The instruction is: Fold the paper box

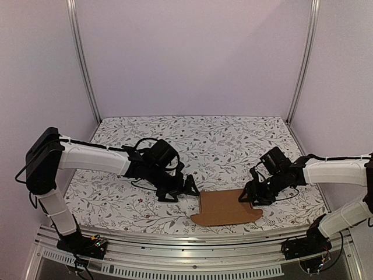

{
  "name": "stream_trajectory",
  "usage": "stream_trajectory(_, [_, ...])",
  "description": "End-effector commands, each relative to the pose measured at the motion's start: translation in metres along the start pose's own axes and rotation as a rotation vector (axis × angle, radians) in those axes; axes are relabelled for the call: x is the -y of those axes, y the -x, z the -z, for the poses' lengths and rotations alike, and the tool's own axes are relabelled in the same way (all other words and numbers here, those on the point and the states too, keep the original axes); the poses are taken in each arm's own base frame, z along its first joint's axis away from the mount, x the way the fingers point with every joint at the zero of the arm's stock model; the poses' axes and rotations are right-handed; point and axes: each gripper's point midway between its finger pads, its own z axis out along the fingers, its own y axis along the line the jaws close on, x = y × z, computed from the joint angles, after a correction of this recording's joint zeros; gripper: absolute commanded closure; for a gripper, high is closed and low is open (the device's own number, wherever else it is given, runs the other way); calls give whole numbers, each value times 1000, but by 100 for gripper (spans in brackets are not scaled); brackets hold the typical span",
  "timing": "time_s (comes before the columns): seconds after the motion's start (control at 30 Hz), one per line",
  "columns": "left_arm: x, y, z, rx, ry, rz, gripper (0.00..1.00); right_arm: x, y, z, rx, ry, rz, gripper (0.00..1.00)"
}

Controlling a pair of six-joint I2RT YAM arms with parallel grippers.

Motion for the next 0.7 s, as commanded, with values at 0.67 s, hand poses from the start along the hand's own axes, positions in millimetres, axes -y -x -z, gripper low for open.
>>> stream_trajectory(0.67, [-21, 1, -14, -33, -71, 96, 0, -20, 12, -16, -17, 97, -44, 80])
